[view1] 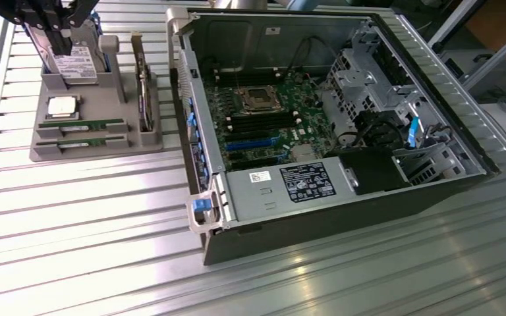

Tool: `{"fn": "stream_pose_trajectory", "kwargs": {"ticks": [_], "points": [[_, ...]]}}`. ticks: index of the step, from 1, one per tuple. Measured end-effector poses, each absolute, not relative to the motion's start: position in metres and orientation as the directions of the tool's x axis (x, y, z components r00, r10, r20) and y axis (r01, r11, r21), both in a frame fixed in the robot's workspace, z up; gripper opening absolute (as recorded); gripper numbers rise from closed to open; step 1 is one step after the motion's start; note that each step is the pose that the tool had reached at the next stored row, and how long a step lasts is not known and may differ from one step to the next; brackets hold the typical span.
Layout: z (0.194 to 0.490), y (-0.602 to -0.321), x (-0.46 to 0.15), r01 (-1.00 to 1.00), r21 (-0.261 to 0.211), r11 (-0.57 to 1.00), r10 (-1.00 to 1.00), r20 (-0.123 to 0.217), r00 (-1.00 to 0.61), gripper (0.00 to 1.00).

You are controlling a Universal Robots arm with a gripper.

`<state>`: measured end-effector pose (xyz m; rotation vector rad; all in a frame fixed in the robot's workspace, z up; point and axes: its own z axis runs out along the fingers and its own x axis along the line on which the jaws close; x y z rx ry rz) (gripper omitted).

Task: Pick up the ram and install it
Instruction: 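Reach for the ram, then pick up the ram and move it above insertion slot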

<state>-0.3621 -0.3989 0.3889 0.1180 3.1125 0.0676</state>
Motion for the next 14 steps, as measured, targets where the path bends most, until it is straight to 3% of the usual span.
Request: {"fn": "stream_pose_trajectory", "kwargs": {"ticks": [14], "points": [[0.3888,-0.3989,-0.3621,-0.033,0.044,0.998,-0.032,-0.025,-0.999,0.14]]}}
